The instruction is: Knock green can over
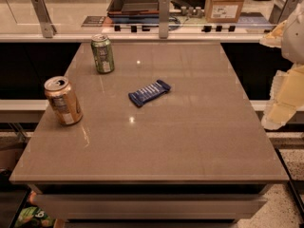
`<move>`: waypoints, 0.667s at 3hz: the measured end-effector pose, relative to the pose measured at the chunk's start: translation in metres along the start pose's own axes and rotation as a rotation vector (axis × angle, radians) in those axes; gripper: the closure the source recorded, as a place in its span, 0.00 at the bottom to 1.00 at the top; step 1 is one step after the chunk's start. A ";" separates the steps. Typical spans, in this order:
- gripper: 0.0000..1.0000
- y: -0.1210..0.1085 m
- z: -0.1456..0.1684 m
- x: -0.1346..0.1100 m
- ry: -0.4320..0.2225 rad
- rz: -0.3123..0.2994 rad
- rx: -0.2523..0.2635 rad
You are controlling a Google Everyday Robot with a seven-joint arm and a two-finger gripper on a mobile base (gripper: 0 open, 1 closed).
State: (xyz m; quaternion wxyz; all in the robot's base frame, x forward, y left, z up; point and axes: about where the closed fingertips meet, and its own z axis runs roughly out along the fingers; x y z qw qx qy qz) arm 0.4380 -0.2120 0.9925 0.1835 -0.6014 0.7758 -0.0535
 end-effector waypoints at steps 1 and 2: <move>0.00 0.000 0.000 0.000 -0.001 0.000 0.002; 0.00 -0.004 0.003 -0.009 -0.040 0.010 0.031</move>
Offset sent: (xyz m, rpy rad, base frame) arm 0.0199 0.0190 -0.0043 0.0960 -0.0919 -0.0136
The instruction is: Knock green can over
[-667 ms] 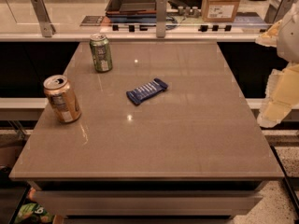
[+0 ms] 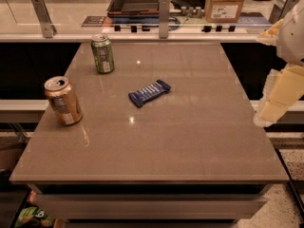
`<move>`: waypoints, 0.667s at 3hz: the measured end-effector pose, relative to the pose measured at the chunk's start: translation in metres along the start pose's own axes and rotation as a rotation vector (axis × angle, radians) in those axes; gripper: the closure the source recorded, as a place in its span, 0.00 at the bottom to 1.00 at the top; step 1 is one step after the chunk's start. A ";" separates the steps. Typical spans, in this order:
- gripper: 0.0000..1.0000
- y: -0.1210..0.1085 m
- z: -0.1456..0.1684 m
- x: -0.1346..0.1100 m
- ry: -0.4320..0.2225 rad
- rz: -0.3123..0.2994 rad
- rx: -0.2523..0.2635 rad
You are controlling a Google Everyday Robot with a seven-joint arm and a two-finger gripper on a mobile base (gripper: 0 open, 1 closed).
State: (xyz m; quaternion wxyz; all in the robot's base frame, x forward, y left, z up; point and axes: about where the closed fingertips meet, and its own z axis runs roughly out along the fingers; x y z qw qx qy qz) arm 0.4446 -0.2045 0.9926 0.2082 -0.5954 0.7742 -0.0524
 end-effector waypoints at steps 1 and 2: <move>0.00 -0.007 0.009 -0.016 -0.072 0.015 0.049; 0.00 -0.014 0.020 -0.033 -0.154 0.025 0.095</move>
Offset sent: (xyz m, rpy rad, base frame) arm 0.0466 0.0491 -0.0097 0.2206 -0.2087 0.0094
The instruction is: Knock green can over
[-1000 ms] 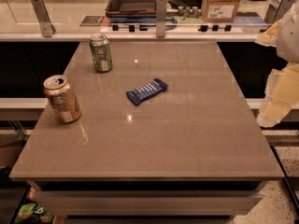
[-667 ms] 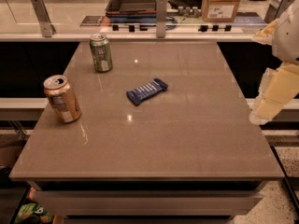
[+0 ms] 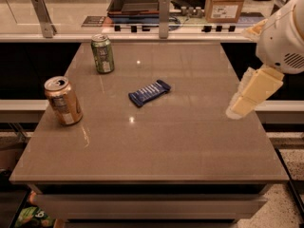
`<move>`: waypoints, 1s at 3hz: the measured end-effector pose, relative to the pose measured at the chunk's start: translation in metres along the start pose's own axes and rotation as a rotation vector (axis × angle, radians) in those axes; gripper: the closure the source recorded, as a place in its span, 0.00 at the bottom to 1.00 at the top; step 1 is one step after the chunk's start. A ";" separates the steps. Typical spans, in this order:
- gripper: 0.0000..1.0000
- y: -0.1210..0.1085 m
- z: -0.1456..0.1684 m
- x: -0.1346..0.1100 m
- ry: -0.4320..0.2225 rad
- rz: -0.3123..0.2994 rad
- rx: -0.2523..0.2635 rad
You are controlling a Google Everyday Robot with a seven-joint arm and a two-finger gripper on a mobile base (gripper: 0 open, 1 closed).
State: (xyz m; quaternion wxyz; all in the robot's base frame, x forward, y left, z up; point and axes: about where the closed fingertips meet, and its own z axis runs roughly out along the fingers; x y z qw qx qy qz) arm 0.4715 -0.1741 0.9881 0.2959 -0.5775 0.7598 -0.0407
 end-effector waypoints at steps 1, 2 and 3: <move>0.00 0.001 0.016 -0.017 -0.092 0.022 0.035; 0.00 0.002 0.043 -0.039 -0.222 0.067 0.062; 0.00 0.002 0.068 -0.056 -0.350 0.127 0.094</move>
Offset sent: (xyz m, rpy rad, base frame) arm 0.0515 0.0801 -0.0336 0.3948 -0.1956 0.0065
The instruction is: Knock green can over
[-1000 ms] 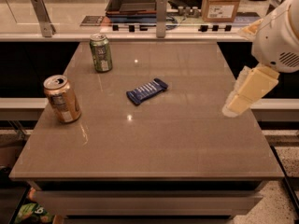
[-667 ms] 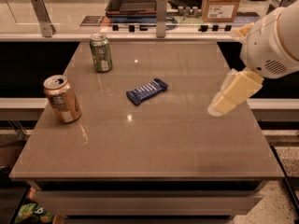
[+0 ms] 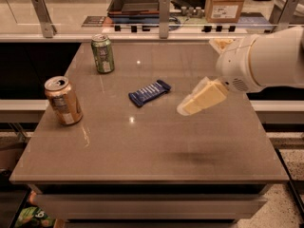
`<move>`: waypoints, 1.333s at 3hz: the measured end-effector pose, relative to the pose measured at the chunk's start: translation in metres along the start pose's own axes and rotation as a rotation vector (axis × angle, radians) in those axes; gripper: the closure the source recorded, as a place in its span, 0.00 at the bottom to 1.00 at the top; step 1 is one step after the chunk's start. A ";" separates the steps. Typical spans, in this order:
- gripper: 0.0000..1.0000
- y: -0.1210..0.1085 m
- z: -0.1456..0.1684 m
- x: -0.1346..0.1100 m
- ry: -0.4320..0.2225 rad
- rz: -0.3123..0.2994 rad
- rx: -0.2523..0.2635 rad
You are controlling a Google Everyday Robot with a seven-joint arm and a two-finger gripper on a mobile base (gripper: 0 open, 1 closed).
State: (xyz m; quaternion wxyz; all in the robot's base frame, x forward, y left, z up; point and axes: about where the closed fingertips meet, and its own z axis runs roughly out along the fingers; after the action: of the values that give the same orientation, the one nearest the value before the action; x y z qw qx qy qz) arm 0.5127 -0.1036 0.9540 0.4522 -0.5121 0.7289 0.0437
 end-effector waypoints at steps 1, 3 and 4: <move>0.00 -0.003 0.021 -0.014 -0.117 0.063 0.048; 0.00 -0.027 0.075 -0.069 -0.247 0.205 -0.005; 0.00 -0.029 0.084 -0.067 -0.249 0.218 -0.003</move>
Offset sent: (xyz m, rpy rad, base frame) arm 0.0549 0.0585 0.0033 0.3627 -0.0378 -0.0597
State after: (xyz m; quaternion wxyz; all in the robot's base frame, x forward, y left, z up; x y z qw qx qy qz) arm 0.5914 -0.0256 0.9640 0.5309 -0.4213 0.7184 0.1566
